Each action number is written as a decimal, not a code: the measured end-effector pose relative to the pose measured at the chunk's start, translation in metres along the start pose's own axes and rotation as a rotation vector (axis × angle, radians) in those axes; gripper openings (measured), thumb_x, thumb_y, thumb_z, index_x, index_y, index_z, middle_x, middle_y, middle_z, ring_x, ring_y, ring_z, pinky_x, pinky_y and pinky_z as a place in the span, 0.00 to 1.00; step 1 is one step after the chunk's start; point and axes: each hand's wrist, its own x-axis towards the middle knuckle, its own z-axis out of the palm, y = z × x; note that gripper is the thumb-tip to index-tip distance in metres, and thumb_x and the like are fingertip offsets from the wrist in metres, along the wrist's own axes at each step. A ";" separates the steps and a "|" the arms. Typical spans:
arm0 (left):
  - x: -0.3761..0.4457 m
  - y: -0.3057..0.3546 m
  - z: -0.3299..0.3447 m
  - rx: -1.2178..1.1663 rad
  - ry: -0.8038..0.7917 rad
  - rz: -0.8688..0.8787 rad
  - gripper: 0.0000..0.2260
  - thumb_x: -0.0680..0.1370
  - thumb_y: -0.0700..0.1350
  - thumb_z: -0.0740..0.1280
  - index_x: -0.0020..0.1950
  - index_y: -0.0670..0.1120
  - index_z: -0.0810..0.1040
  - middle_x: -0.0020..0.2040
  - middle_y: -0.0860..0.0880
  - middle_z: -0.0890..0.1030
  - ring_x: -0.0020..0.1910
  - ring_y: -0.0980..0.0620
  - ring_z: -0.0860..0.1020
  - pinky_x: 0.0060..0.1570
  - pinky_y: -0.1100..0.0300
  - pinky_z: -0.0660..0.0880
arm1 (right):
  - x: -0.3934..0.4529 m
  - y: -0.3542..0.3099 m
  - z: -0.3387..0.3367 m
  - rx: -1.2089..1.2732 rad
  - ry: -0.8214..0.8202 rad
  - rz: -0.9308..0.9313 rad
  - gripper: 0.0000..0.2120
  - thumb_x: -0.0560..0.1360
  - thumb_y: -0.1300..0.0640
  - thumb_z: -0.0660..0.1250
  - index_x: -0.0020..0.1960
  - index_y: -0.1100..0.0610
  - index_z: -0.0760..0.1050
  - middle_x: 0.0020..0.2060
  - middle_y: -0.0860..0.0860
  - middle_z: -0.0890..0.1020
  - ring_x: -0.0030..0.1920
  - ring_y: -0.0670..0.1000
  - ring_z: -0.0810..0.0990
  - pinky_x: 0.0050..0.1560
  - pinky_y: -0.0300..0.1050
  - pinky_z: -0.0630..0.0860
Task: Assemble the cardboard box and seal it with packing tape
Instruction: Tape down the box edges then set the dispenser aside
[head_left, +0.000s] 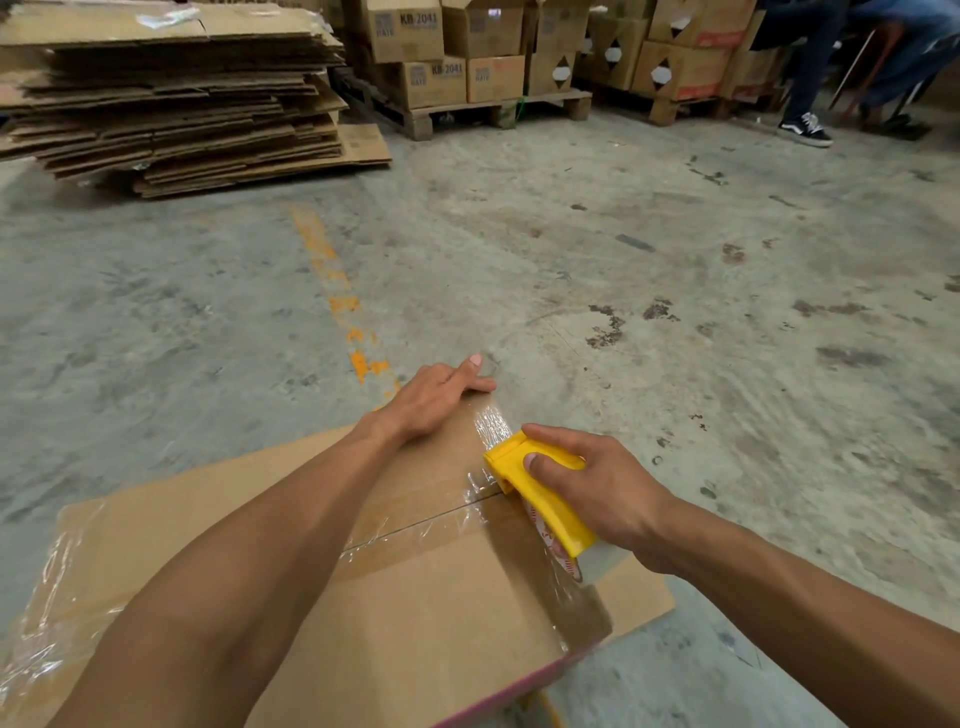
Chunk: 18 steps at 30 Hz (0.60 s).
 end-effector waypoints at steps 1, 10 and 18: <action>0.000 0.001 0.000 0.011 -0.006 -0.004 0.26 0.82 0.62 0.49 0.59 0.51 0.83 0.63 0.56 0.80 0.67 0.58 0.73 0.71 0.61 0.61 | 0.000 0.000 0.000 -0.016 0.007 -0.004 0.18 0.79 0.52 0.66 0.68 0.44 0.74 0.60 0.55 0.77 0.34 0.50 0.79 0.24 0.34 0.75; -0.034 -0.009 0.015 0.528 -0.155 0.282 0.27 0.82 0.55 0.37 0.78 0.56 0.58 0.78 0.61 0.52 0.77 0.64 0.43 0.75 0.59 0.39 | 0.000 -0.001 -0.001 0.099 -0.077 0.039 0.19 0.80 0.55 0.64 0.71 0.48 0.70 0.46 0.61 0.77 0.23 0.56 0.78 0.27 0.44 0.77; -0.043 -0.011 0.025 0.641 -0.200 0.366 0.26 0.81 0.48 0.39 0.80 0.56 0.53 0.79 0.61 0.53 0.77 0.64 0.46 0.76 0.58 0.41 | -0.003 -0.008 0.005 0.076 -0.047 0.094 0.22 0.81 0.58 0.63 0.74 0.51 0.67 0.35 0.57 0.78 0.21 0.54 0.77 0.25 0.42 0.76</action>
